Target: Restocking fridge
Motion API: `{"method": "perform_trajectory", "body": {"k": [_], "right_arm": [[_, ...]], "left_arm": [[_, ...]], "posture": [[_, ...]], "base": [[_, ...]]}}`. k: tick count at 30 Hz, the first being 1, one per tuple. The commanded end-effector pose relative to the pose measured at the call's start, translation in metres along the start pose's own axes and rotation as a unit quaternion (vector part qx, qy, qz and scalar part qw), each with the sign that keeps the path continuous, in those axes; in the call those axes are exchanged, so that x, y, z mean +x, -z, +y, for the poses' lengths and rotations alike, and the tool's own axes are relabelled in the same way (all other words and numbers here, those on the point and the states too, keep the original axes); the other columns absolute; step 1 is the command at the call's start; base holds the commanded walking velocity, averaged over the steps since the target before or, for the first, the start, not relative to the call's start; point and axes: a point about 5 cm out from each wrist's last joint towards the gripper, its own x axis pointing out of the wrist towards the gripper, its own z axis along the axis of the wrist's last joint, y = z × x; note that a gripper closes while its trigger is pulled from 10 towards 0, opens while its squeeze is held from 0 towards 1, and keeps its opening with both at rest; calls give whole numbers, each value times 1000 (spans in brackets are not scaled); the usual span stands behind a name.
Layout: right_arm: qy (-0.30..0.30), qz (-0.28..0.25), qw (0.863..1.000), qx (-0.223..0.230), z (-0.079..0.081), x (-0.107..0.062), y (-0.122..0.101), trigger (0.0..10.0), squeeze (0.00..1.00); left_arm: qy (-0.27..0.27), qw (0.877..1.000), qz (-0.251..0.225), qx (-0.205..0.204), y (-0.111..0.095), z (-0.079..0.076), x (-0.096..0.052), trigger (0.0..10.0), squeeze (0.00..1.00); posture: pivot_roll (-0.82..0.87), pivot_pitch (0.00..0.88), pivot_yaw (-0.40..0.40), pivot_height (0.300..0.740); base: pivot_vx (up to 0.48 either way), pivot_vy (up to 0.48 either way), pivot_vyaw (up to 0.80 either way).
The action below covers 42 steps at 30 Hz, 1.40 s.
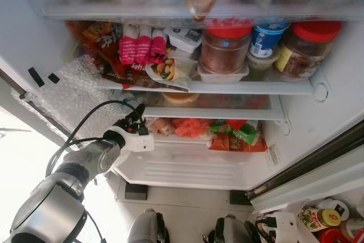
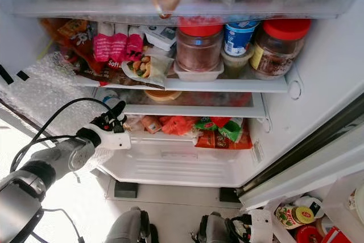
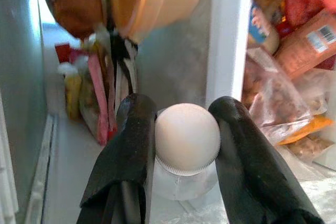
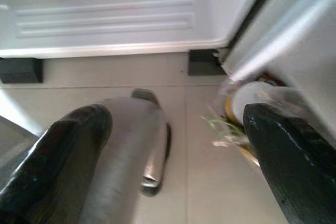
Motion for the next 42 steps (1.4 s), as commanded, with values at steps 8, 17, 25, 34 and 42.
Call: {"method": "perform_trajectory", "body": {"k": [8, 17, 25, 34, 42], "right_arm": [[4, 137, 990, 28, 3, -37, 75, 10000, 0], [3, 139, 990, 32, 4, -37, 76, 10000, 0], [-39, 152, 987, -42, 7, -35, 74, 10000, 0], [-12, 140, 990, -7, 5, -37, 75, 10000, 0], [-9, 136, 991, -3, 5, -36, 74, 10000, 0]], "left_arm": [[45, 998, 42, -23, -4, -7, 7, 10000, 0], [26, 998, 32, -39, -18, 5, 20, 10000, 0], [8, 999, 12, -43, -23, 10, 22, 10000, 0], [15, 999, 9, -32, -23, 12, 23, 10000, 0], [6, 1000, 7, -20, -23, 20, 26, 10000, 1000]], "posture": [[-30, 288, 29, 662], [-37, 295, 36, 662], [-46, 304, 39, 662], [-50, 312, 39, 662], [-44, 306, 38, 662]], "base": [[0, 0, 0], [0, 0, 0], [0, 0, 0], [0, 0, 0], [0, 0, 0]]}}
